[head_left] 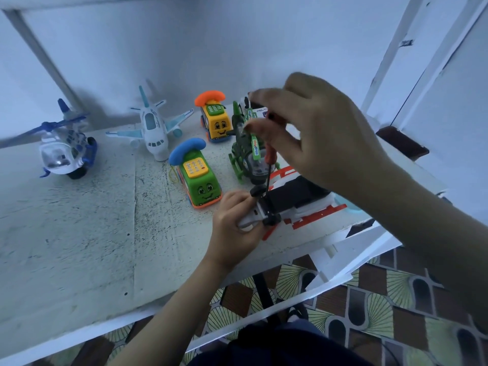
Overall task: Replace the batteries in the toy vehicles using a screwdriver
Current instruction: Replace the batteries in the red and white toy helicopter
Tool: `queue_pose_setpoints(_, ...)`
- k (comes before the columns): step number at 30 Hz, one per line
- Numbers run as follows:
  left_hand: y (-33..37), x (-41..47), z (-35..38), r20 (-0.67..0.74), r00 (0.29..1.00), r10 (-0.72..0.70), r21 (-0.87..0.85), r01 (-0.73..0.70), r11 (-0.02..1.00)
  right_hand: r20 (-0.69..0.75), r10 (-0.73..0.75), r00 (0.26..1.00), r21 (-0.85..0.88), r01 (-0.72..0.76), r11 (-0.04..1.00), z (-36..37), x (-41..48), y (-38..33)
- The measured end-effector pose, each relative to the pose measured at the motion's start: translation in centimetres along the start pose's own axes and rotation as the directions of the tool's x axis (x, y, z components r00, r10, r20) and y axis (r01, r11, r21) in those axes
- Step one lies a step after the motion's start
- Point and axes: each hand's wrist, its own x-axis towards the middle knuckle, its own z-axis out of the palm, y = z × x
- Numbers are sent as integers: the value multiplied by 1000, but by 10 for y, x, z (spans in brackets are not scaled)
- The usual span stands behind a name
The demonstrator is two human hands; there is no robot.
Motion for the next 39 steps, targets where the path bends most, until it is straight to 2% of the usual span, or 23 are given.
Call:
queue_pose_setpoints(1, -1, 0, 0, -4, 1000, -5, 1, 5, 1000, -10, -1, 1000, -25, 1, 1000, 2, -1, -1)
queue_pose_setpoints(2, -1, 0, 0, -7, 1000, -7, 1, 7, 1000, -4, 23, 1000, 28, -23, 999, 2, -2, -1)
queue_pose_setpoints(4, -1, 0, 0, -9, 1000, 3, 0, -3, 1000, 70, 81, 994, 236, -95, 967, 0, -1, -1)
queue_pose_setpoints(7, -1, 1, 0, -16, 1000, 15, -11, -15, 1000, 218, 122, 968, 557, -226, 799, -3, 0, -4)
queue_pose_setpoints(9, -1, 0, 0, -17, 1000, 16, -11, -16, 1000, 233, 120, 965, 664, -248, 705, -6, 2, -7)
queue_pose_setpoints(11, -1, 0, 0, -8, 1000, 15, -13, -15, 1000, 194, 136, 971, 659, -232, 716, -6, 2, -7)
queue_pose_setpoints(12, -1, 0, 0, -5, 1000, 15, -13, -15, 1000, 154, 142, 978, 609, -207, 766, -4, 2, -7)
queue_pose_setpoints(15, -1, 0, 0, 1, 1000, 15, -13, -15, 1000, 1, 83, 997, 288, -80, 954, 2, 0, -5)
queue_pose_setpoints(17, -1, 0, -1, 2, 1000, 12, -12, -12, 1000, -6, 37, 999, 170, -36, 985, 4, 0, -3)
queue_pose_setpoints(20, -1, 0, -1, 1, 1000, 8, -16, -8, 1000, 138, 97, 986, 332, -139, 933, 2, 2, 0)
queue_pose_setpoints(22, -2, 0, -1, 5, 1000, 7, -15, -7, 1000, 256, 112, 960, 544, -239, 804, -2, 1, -2)
queue_pose_setpoints(24, -2, 0, -1, 7, 1000, 0, -15, 0, 1000, 295, 98, 950, 691, -283, 665, -4, -1, -4)
queue_pose_setpoints(25, -2, 0, -1, 6, 1000, -2, -11, 2, 1000, 272, 105, 956, 703, -273, 656, -4, -2, -4)
queue_pose_setpoints(26, -2, -1, -1, 9, 1000, -4, -6, 4, 1000, 221, 123, 967, 672, -243, 700, -3, -3, -4)
queue_pose_setpoints(29, -2, -1, -1, 20, 1000, -6, -4, 6, 1000, 33, 77, 997, 381, -83, 921, 2, -3, -1)
queue_pose_setpoints(31, -1, -1, -1, 19, 1000, -11, -11, 11, 1000, 19, 32, 999, 303, -36, 952, 3, -3, 2)
queue_pose_setpoints(33, -1, 0, -1, 15, 1000, -10, -18, 10, 1000, 106, 71, 992, 426, -110, 898, -1, -1, 3)
queue_pose_setpoints(36, 0, 0, -1, 12, 1000, -2, -18, 3, 1000, 292, 78, 953, 647, -257, 718, -7, -1, -1)
queue_pose_setpoints(37, -1, 0, -1, 11, 1000, -3, -16, 3, 1000, 308, 66, 949, 679, -267, 683, -8, -2, -2)
queue_pose_setpoints(39, -2, -1, -1, 15, 1000, -6, -6, 6, 1000, 263, 74, 962, 676, -239, 697, -7, -3, -4)
